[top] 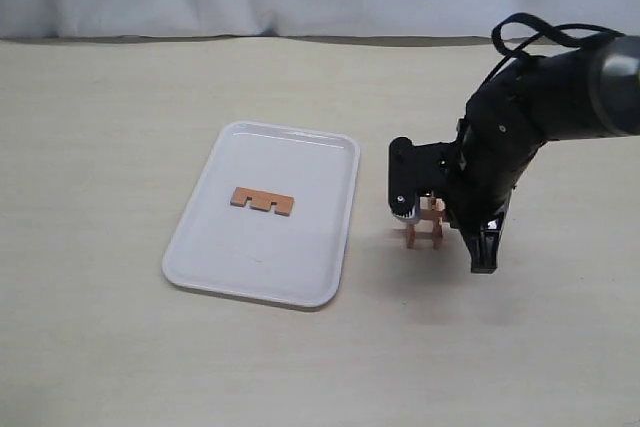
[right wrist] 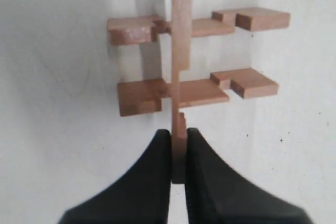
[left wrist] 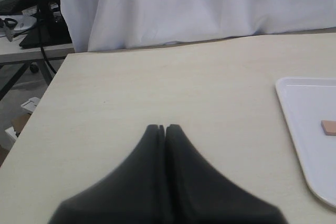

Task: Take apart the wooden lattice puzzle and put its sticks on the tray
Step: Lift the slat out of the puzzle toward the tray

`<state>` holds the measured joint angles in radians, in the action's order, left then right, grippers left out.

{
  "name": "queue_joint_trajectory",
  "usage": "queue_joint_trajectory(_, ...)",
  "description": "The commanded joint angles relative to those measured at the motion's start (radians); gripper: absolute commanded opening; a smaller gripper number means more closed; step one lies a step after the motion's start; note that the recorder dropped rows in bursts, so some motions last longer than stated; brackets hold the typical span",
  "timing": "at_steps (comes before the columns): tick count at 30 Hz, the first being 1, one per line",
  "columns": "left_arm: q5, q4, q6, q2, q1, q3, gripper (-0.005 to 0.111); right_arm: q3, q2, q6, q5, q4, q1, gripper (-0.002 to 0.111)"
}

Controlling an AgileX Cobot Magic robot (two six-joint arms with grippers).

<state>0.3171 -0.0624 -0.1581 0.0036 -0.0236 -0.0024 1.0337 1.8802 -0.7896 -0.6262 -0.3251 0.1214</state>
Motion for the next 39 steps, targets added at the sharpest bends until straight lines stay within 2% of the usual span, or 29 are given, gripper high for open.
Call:
queue_joint_trajectory(1,-0.008,0.001,-0.001,-0.004,0.0,0.002,0.0,0.0,-0.045,0.009,-0.011,-0.005,-0.002,0.004)
queue_joint_trajectory(17,-0.008,0.001,-0.001,-0.004,0.0,0.002,0.0,0.0,-0.143,0.084,-0.005,0.001,-0.002,0.004)
queue_joint_trajectory(22,-0.008,0.001,-0.001,-0.004,0.0,0.002,0.0,0.0,-0.143,0.109,0.047,0.019,-0.002,0.004)
queue_joint_trajectory(28,-0.008,0.001,-0.001,-0.004,0.0,0.002,0.0,0.0,-0.143,0.109,0.194,0.245,-0.002,0.004)
queue_joint_trajectory(35,-0.008,0.001,-0.001,-0.004,0.0,0.002,0.0,0.0,-0.131,0.109,0.408,0.676,-0.002,0.004)
queue_joint_trajectory(39,-0.008,0.001,-0.001,-0.004,0.0,0.002,0.0,0.0,-0.107,0.109,0.455,0.889,-0.002,0.004)
